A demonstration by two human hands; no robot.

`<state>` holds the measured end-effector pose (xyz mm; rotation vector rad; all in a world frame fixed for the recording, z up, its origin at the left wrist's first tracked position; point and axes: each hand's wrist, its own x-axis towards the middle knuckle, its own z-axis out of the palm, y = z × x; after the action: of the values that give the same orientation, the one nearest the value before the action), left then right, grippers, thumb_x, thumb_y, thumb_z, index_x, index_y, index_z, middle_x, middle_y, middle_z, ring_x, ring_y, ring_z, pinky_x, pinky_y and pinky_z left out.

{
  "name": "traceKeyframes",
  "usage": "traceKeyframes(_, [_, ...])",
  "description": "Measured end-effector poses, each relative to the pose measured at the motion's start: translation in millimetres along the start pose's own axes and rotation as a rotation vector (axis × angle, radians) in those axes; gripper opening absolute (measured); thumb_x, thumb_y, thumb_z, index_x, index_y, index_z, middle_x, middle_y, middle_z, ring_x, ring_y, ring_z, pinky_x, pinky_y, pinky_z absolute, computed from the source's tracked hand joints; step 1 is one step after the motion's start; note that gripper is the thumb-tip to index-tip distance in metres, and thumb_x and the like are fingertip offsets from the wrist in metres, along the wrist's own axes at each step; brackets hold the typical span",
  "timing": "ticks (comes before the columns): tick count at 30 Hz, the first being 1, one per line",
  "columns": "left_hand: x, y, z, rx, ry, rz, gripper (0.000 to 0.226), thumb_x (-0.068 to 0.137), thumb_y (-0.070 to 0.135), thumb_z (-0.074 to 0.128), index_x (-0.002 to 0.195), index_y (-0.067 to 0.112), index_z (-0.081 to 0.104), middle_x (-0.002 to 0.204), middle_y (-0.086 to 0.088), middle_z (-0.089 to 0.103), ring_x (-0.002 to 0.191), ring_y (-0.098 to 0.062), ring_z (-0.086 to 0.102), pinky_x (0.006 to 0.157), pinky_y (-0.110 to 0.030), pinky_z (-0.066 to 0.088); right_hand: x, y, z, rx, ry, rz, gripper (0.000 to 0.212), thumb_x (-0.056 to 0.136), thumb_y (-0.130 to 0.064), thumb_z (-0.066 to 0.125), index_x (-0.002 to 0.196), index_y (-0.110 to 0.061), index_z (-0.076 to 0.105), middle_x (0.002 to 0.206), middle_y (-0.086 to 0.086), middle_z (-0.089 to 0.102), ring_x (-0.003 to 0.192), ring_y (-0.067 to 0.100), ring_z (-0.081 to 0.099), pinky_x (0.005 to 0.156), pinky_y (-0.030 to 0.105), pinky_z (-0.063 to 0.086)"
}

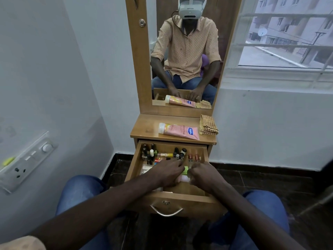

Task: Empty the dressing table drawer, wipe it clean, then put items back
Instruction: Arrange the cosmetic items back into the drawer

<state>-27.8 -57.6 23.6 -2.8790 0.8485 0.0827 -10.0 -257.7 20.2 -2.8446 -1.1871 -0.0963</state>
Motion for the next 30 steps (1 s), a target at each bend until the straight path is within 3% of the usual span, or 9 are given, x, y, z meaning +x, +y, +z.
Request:
traceKeyframes(4, [-3, -3, 0, 0.028, 0.023, 0.030, 0.038, 0.092, 0.029, 0.066, 0.126, 0.013, 0.058, 0.128, -0.012, 0.058, 0.114, -0.027, 0.053, 0.086, -0.045, 0.051, -2, -3, -1, -0.011, -0.012, 0.002, 0.030, 0.097, -0.025, 0.070, 0.126, -0.017, 0.072, 0.127, 0.005, 0.069, 0.115, 0.020, 0.065, 0.097, 0.033, 0.052])
traceKeyframes(12, [-6, -5, -4, -0.027, 0.036, 0.041, 0.028, 0.094, 0.024, 0.064, 0.119, 0.011, 0.059, 0.114, -0.012, 0.062, 0.102, -0.028, 0.057, 0.078, -0.041, 0.048, 0, -5, -2, -0.049, -0.009, 0.009, 0.030, 0.096, -0.028, 0.071, 0.124, -0.018, 0.072, 0.123, 0.005, 0.071, 0.112, 0.021, 0.066, 0.095, 0.033, 0.052])
traceKeyframes(17, [-7, -8, -6, -0.078, 0.029, 0.067, 0.025, 0.097, 0.023, 0.062, 0.119, 0.010, 0.064, 0.116, -0.012, 0.061, 0.105, -0.027, 0.056, 0.076, -0.036, 0.041, 0, -5, 0, -0.057, -0.013, 0.013, 0.027, 0.095, -0.029, 0.071, 0.119, -0.018, 0.073, 0.119, 0.003, 0.072, 0.106, 0.019, 0.067, 0.092, 0.033, 0.055])
traceKeyframes(22, [-9, -10, -5, -0.147, 0.026, 0.062, 0.028, 0.096, 0.021, 0.064, 0.122, 0.011, 0.063, 0.120, -0.011, 0.060, 0.107, -0.026, 0.056, 0.083, -0.040, 0.050, 1, -3, 1, -0.109, -0.013, 0.014, 0.024, 0.095, -0.030, 0.071, 0.115, -0.018, 0.074, 0.113, 0.004, 0.073, 0.102, 0.019, 0.069, 0.091, 0.035, 0.057])
traceKeyframes(26, [-7, -3, 1, -0.191, 0.042, 0.033, 0.030, 0.099, 0.020, 0.062, 0.127, 0.011, 0.061, 0.124, -0.011, 0.058, 0.110, -0.026, 0.055, 0.081, -0.034, 0.043, 2, -1, 2, -0.172, -0.025, 0.019, 0.025, 0.095, -0.030, 0.070, 0.115, -0.017, 0.074, 0.114, 0.006, 0.073, 0.103, 0.021, 0.069, 0.094, 0.038, 0.057])
traceKeyframes(30, [-8, 1, 7, -0.230, 0.050, 0.000, 0.030, 0.100, 0.021, 0.061, 0.128, 0.012, 0.061, 0.125, -0.010, 0.058, 0.110, -0.024, 0.056, 0.085, -0.035, 0.047, 4, -1, 6, -0.194, -0.022, 0.018, 0.024, 0.095, -0.029, 0.071, 0.115, -0.017, 0.074, 0.113, 0.007, 0.074, 0.104, 0.022, 0.070, 0.096, 0.041, 0.057])
